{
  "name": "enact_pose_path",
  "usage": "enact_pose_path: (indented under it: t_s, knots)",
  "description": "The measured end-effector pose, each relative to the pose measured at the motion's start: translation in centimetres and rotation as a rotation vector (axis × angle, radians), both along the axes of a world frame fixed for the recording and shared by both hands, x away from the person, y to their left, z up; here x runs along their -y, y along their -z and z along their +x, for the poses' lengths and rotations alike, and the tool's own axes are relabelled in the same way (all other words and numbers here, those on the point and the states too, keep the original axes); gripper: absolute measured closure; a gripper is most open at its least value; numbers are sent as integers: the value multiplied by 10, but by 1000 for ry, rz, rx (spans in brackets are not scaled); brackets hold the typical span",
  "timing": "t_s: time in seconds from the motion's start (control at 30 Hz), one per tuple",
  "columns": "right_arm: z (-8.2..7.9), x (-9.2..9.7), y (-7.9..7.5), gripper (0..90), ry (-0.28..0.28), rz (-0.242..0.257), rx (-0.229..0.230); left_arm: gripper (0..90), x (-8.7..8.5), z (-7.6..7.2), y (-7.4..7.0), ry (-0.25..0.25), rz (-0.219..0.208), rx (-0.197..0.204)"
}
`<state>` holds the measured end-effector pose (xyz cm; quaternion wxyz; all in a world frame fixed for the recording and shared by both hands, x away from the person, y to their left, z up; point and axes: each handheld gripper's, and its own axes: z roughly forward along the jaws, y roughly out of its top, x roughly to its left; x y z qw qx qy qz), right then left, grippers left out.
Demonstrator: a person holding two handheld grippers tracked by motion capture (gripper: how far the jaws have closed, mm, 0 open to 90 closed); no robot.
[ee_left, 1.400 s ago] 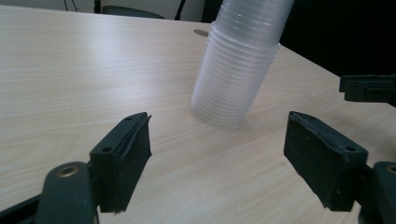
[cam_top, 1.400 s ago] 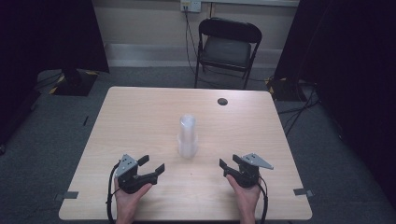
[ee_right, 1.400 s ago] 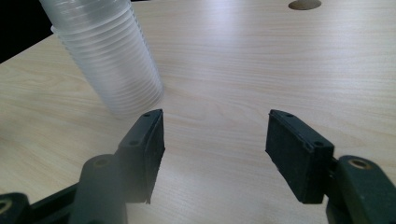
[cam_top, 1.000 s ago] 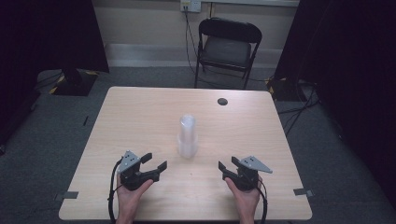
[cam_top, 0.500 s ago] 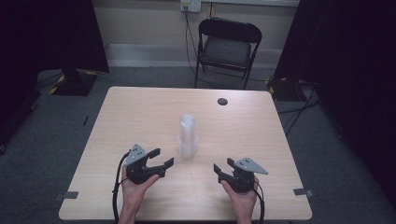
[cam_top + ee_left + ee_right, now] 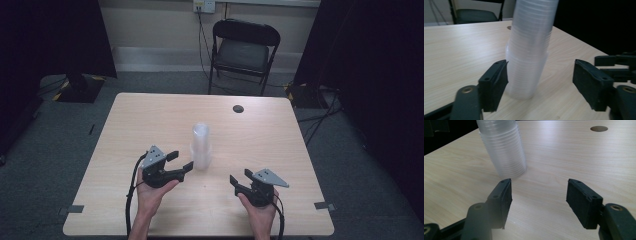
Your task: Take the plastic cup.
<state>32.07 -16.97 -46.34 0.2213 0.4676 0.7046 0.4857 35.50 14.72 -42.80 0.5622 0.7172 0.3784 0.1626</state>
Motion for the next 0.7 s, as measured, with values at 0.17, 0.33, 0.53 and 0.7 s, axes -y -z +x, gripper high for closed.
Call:
enact_pose_path:
  t_s: [0.17,0.33,0.53,0.7]
  knots:
    - [1,-4,0,369,-14,-8,-6,294,2,7,-5,11,-25,3]
    - [1,-5,0,368,-12,-9,-7,370,8,17,-12,21,-26,25]
    - [1,-4,0,368,-4,-16,-11,333,12,26,-22,41,-19,26]
    - [1,-4,1,365,-2,-13,-8,251,16,31,-31,18,4,70]
